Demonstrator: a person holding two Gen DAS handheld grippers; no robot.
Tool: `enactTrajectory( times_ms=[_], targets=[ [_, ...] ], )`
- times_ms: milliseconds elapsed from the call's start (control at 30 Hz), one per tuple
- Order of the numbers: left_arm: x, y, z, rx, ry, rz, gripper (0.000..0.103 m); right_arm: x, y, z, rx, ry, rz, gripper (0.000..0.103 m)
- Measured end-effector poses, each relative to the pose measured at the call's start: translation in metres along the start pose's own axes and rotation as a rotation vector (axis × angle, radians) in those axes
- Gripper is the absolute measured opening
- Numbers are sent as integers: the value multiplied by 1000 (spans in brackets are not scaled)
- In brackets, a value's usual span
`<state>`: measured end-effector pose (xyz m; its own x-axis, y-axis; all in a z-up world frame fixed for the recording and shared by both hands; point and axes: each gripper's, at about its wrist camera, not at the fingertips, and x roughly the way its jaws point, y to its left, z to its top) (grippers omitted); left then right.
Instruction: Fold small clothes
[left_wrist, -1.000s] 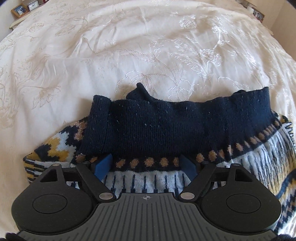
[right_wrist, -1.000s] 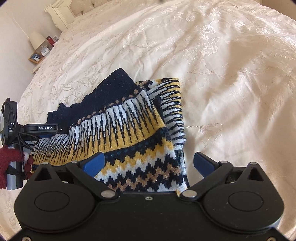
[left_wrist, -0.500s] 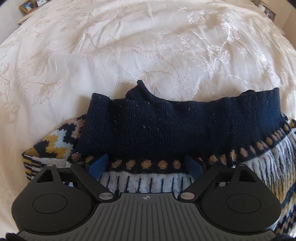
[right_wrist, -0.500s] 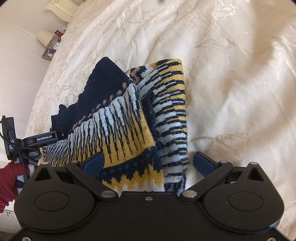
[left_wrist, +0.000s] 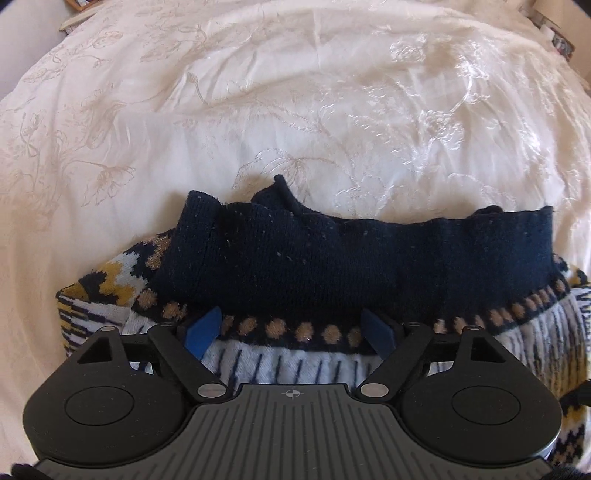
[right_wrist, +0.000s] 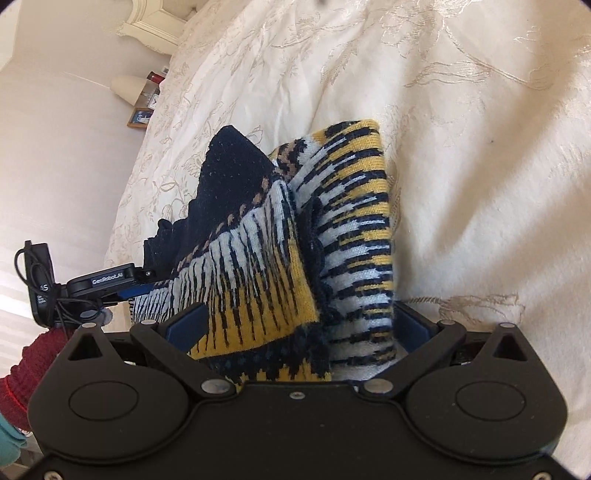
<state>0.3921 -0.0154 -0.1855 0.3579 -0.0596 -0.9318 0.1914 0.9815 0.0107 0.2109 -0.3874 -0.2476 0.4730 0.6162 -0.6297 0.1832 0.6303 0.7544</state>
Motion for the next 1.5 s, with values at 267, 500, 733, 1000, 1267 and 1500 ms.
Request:
enactTrajectory(
  times_ms=[267,500,733,1000,1267,1500],
  targets=[
    [-33,-46,-63,56,0,-18,82,-5,-10,7,41,31,64,103],
    [-9,-48,-77,49,49,-31,88,-7,-8,5,17,23,63,98],
    [-31,-31,-80,44,-14,-49,87,-10,-2,5,42,20,8,40],
    [-79,16,-112,40,-36,-45,87,-19,56,3,-28,-24,-147,31],
    [-100,96,-139,-92,-9,-94,87,-13,147,-4,-133,-55,-193,30],
    [-109,147,-144,-114,-23,-141,87,24,239,-20,-226,-57,-113,29]
  ],
)
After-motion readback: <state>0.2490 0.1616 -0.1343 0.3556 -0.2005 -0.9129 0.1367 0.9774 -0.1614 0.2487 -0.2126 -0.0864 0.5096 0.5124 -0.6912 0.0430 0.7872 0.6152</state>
